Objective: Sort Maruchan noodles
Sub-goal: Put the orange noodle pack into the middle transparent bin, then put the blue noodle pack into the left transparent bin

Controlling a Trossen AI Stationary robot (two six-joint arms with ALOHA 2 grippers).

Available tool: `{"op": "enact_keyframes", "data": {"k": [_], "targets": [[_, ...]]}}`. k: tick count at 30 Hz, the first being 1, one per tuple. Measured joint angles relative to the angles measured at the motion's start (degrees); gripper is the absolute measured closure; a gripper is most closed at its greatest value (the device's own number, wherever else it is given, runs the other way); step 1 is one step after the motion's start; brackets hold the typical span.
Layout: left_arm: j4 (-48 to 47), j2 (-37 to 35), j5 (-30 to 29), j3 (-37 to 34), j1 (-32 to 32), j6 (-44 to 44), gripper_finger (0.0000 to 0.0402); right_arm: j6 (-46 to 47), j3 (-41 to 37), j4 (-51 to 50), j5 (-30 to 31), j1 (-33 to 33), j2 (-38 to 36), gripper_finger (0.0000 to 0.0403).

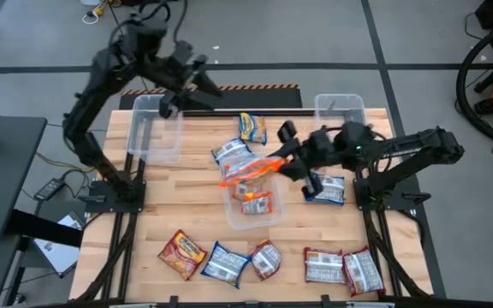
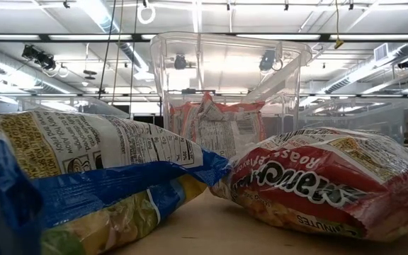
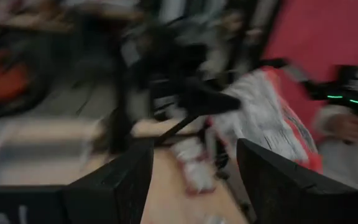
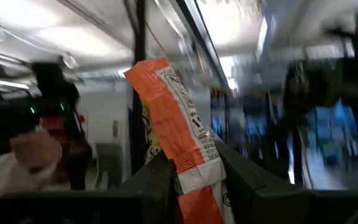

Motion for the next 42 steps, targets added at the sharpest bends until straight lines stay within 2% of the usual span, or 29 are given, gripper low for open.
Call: {"op": "enact_keyframes", "data": {"k": [2, 5, 9, 12, 14, 16, 22, 25, 29, 32, 35, 42], "targets": [[-7.7, -2.0, -6.4, 0.0, 0.2, 0.9, 0.0166, 2.0, 0.0, -7.5, 2.7, 1.2, 0.0, 0.0307], [-17.9, -4.9, -20.0, 0.0, -3.1, -1.2, 0.0166, 4.4, -0.1, -20.6, 8.1, 4.3, 0.1, 0.0308], [-30.0, -7.3, -42.9, 0.0, -12.4, -8.3, 0.0166, 9.0, 0.0, -33.4, 18.6, 9.8, 0.0, 0.0308], [-33.0, -7.6, -52.8, -0.1, -20.4, -13.5, 0.0166, 14.1, 0.0, -43.9, 27.4, 12.5, 0.4, 0.0308], [-32.3, -8.1, -55.1, -0.9, -24.9, -15.8, 0.0166, 15.6, 0.0, -48.2, 30.4, 12.5, 1.4, 0.0308], [-31.7, -8.5, -56.5, -1.8, -29.0, -17.7, 0.0166, 16.2, 0.0, -49.1, 30.1, 11.3, 3.4, 0.0308], [-32.2, -9.2, -64.3, -7.0, -39.1, -24.2, 0.0166, 18.9, 0.0, -49.8, 18.5, 7.5, 11.8, 0.0308], [-32.1, -9.7, -66.3, -9.2, -41.9, -28.5, 0.0166, 19.3, 0.0, -49.1, 17.4, 7.2, 15.4, 0.0308], [-30.2, -9.6, -71.6, -12.3, -43.5, -32.5, 0.0163, 18.2, 0.0, -46.8, 17.5, 7.2, 19.7, 0.0304], [-26.7, -9.6, -72.0, -15.0, -43.6, -33.4, 0.0151, 17.7, 0.0, -45.7, 16.6, 7.0, 21.5, 0.0291], [-21.3, -9.6, -72.0, -17.8, -43.2, -31.6, 0.0139, 16.6, 0.1, -45.0, 12.9, 6.6, 21.8, 0.0269], [-11.7, -9.6, -72.3, -19.8, -37.6, -27.7, 0.0138, 11.4, 0.0, -45.3, 11.9, 6.6, 15.0, 0.0204]]}}
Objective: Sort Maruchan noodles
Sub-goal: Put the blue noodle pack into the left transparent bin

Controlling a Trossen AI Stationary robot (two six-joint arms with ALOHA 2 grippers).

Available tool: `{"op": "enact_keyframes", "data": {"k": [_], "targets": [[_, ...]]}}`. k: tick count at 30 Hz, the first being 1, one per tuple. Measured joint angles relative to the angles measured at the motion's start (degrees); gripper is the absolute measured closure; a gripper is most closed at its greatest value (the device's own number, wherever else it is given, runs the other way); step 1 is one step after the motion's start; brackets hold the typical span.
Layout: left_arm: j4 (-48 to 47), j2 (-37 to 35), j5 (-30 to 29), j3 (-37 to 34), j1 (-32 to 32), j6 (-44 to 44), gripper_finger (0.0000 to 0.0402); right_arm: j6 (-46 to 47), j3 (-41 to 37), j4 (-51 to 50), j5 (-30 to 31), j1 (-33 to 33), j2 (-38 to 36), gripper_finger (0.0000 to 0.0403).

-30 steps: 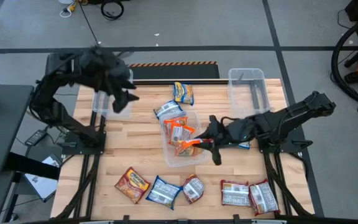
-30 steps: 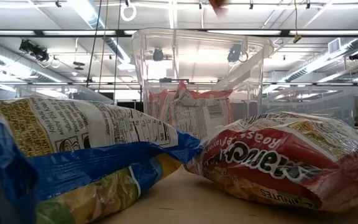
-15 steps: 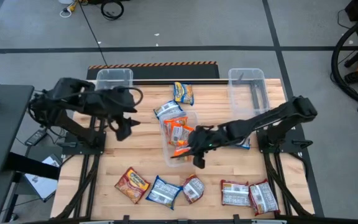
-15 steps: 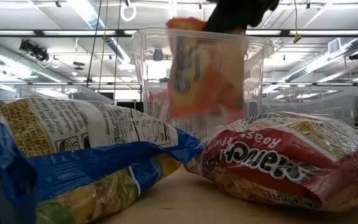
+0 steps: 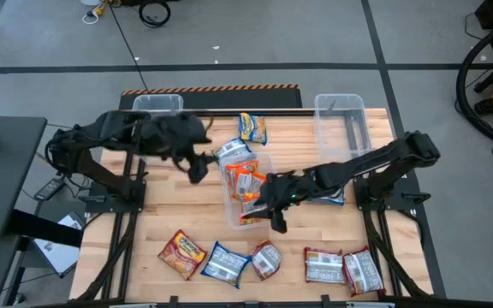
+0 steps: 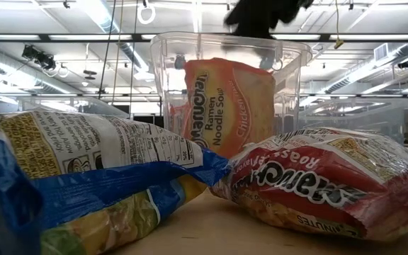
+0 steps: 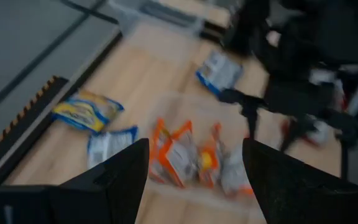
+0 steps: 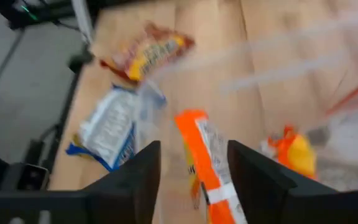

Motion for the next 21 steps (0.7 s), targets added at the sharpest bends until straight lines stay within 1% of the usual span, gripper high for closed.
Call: {"op": "enact_keyframes", "data": {"k": [3, 7, 9, 12, 14, 16, 19, 21], "targets": [[4.6, 0.0, -0.2, 0.0, 4.9, 1.2, 0.0138, -3.2, 0.0, -1.2, 2.2, -0.1, -4.3, 0.018], [16.1, 0.1, -0.7, 0.0, 12.1, 2.2, 0.0134, -7.1, 0.0, -3.2, 5.2, -0.9, -11.2, 0.015], [20.5, 0.6, -0.7, 0.0, 15.0, 2.8, 0.0134, -8.3, 0.0, -4.4, 5.7, -2.2, -15.2, 0.0135], [25.2, 3.0, -1.1, 0.1, 17.9, 2.6, 0.0134, -10.6, 0.0, -6.0, 6.0, -5.0, -21.7, 0.012], [26.3, 5.4, -1.0, 0.1, 19.1, 2.4, 0.0134, -13.6, 0.0, -6.8, 6.2, -6.7, -26.0, 0.0113], [25.0, 7.9, -0.7, 0.0, 20.5, 2.3, 0.0134, -16.3, 0.0, -8.0, 6.2, -8.6, -29.7, 0.0111], [23.6, 11.5, 0.4, 0.0, 22.7, 1.6, 0.0134, -17.1, -1.8, -7.9, 6.1, -11.2, -34.8, 0.0111], [24.2, 13.5, 1.0, 0.0, 24.4, 1.9, 0.0134, -17.2, -4.6, -6.5, 5.5, -12.8, -38.1, 0.0113]]}}
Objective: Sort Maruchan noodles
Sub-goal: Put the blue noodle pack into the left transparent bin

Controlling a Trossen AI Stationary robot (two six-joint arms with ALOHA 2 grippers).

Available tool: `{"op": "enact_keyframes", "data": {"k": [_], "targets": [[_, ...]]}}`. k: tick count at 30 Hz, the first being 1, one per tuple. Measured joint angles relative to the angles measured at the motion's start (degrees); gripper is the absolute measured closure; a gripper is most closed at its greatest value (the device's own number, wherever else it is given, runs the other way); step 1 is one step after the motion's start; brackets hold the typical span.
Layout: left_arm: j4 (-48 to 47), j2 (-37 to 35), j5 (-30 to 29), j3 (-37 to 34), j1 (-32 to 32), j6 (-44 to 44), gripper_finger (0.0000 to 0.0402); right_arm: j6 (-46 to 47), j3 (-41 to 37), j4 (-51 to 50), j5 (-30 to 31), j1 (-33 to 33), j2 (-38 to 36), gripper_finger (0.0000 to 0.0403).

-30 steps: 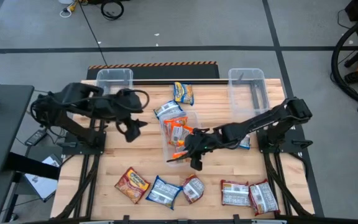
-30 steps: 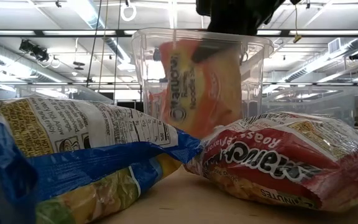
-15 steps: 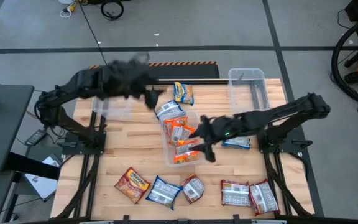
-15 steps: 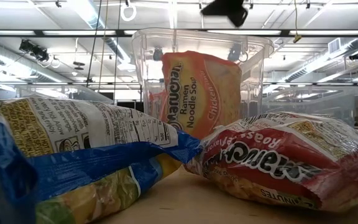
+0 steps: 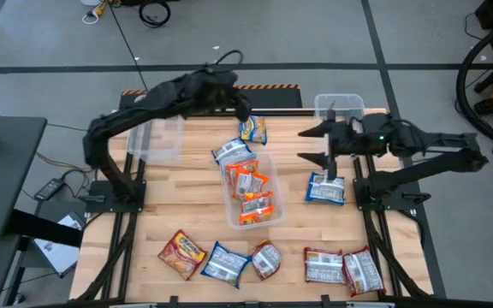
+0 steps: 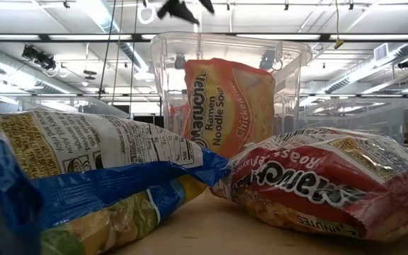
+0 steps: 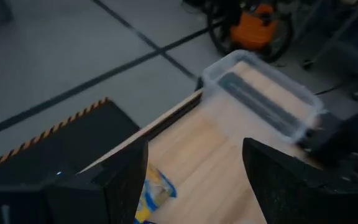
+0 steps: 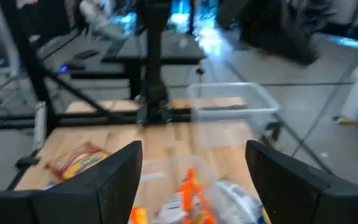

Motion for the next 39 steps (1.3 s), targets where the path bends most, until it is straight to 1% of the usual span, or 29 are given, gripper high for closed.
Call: {"op": "enact_keyframes", "data": {"k": [3, 5, 6, 8, 10, 12, 15, 18, 21, 23, 25, 27, 29, 31, 32, 34, 36, 39], "targets": [[1.6, 2.5, 0.0, 0.0, 2.1, 1.3, 0.0134, 1.0, -7.4, 3.8, -2.6, -2.7, -5.7, 0.0116], [2.2, 4.3, -0.2, -0.1, 3.1, 1.9, 0.0134, 2.3, -13.2, 8.3, -3.2, -4.5, -9.4, 0.0116], [3.6, 5.0, -0.2, -1.3, 3.2, 2.6, 0.0134, 2.4, -15.8, 10.1, -3.1, -5.2, -11.4, 0.0116], [8.0, 5.3, 0.1, -6.2, 3.1, 3.8, 0.0134, 1.7, -19.6, 12.5, -2.8, -5.8, -15.0, 0.0117], [13.6, 5.3, 2.0, -12.2, 3.1, 3.0, 0.0136, 0.3, -21.7, 11.6, -2.9, -5.9, -18.3, 0.0117], [16.7, 5.4, 4.0, -16.9, 3.7, 0.6, 0.0137, 0.4, -22.6, 9.1, -2.3, -5.9, -20.7, 0.0117], [19.8, 5.4, 4.6, -21.6, 5.3, -5.2, 0.0138, 2.4, -23.8, 4.5, 1.5, -5.9, -22.4, 0.0117], [19.6, 5.4, 4.5, -24.0, 6.3, -9.8, 0.0138, 4.7, -25.3, 0.6, 4.7, -5.9, -22.7, 0.0117], [17.7, 5.7, 6.5, -27.3, 5.9, -11.3, 0.0138, 6.8, -27.0, -0.7, 6.7, -5.9, -22.2, 0.0117], [18.2, 7.2, 10.7, -29.7, 6.8, -13.2, 0.0138, 9.2, -28.0, -0.1, 7.7, -5.9, -21.3, 0.0117], [21.2, 9.4, 16.7, -30.2, 8.8, -16.2, 0.0138, 11.6, -28.6, 1.3, 8.4, -5.9, -20.3, 0.0117], [23.2, 11.2, 20.2, -30.2, 9.9, -18.5, 0.0138, 12.6, -28.9, 2.4, 9.0, -5.9, -19.0, 0.0117], [22.3, 12.8, 20.1, -30.1, 9.3, -20.6, 0.0138, 12.2, -28.9, 3.3, 9.6, -6.2, -17.6, 0.0117], [20.1, 14.2, 17.2, -30.2, 7.1, -23.5, 0.0138, 11.6, -28.9, 4.2, 9.7, -6.7, -16.1, 0.0117], [19.8, 15.0, 14.4, -30.2, 6.1, -24.6, 0.0138, 11.6, -28.9, 4.4, 9.7, -7.0, -15.5, 0.0117], [20.4, 16.5, 12.4, -30.2, 5.1, -26.4, 0.0138, 12.4, -28.9, 5.8, 9.7, -7.5, -14.1, 0.0117], [23.2, 18.5, 13.1, -30.2, 5.6, -28.5, 0.0138, 13.7, -28.9, 6.8, 9.7, -7.9, -13.0, 0.0117], [23.6, 20.2, 12.4, -30.2, 6.8, -32.8, 0.0138, 14.0, -28.9, 9.1, 9.6, -7.9, -11.5, 0.0117]]}}
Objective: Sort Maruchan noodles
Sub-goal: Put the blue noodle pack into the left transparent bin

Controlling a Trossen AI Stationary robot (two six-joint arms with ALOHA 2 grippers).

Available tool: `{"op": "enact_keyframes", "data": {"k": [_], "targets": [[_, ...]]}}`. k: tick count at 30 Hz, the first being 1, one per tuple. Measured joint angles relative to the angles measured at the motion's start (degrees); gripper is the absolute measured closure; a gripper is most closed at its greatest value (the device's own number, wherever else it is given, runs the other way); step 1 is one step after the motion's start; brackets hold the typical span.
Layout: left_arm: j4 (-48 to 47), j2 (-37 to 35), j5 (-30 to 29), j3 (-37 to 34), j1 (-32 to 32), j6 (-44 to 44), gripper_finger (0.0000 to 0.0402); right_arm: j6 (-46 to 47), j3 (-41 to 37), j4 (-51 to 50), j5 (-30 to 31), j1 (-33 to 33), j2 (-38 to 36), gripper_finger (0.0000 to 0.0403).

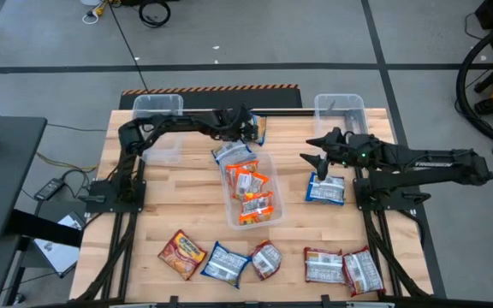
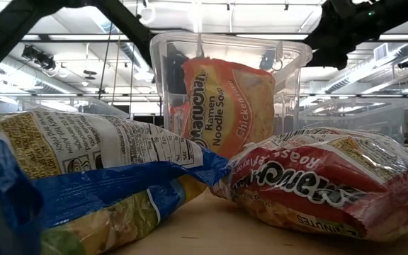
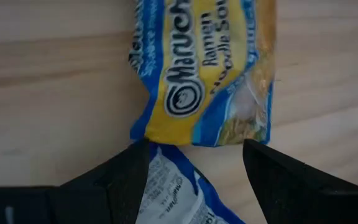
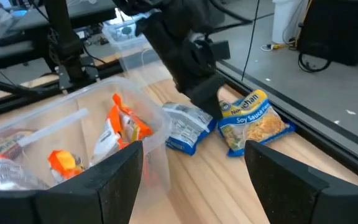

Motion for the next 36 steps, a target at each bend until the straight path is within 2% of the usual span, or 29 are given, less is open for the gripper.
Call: {"op": "enact_keyframes", "data": {"k": [6, 11, 15, 19, 24, 28, 32, 36], "targets": [[0.1, 0.4, -0.2, 0.0, 0.3, -0.8, 0.0138, 0.2, 0.0, 1.9, 0.0, 0.0, 2.7, 0.0117], [-1.0, 0.6, 0.7, -0.3, 1.0, -6.2, 0.0138, 1.2, 0.0, 1.9, 0.0, 0.0, 4.5, 0.0117], [4.2, 0.6, 3.4, -2.9, 1.0, -12.3, 0.0138, 2.2, 0.0, 2.2, -0.1, 0.0, 5.3, 0.0117], [10.5, 0.7, 3.4, -5.6, 0.4, -18.2, 0.0138, 2.2, 0.0, 2.4, 0.6, 0.0, 5.8, 0.0117], [20.3, 0.7, -1.4, -8.7, -0.6, -25.9, 0.0139, 1.3, 0.0, 2.3, 0.9, 0.0, 5.9, 0.0117], [20.9, 0.7, -4.9, -9.2, -1.0, -30.9, 0.0152, 1.1, 0.0, 2.3, 1.1, -0.5, 5.9, 0.0117], [20.9, 1.3, -9.4, -9.1, -1.8, -35.8, 0.0184, 1.1, 0.0, 2.3, 1.0, -1.4, 5.9, 0.0117], [21.0, 1.4, -11.6, -9.2, -2.5, -37.9, 0.0234, 1.1, 0.0, 2.5, 1.0, -2.0, 5.9, 0.0117]]}}
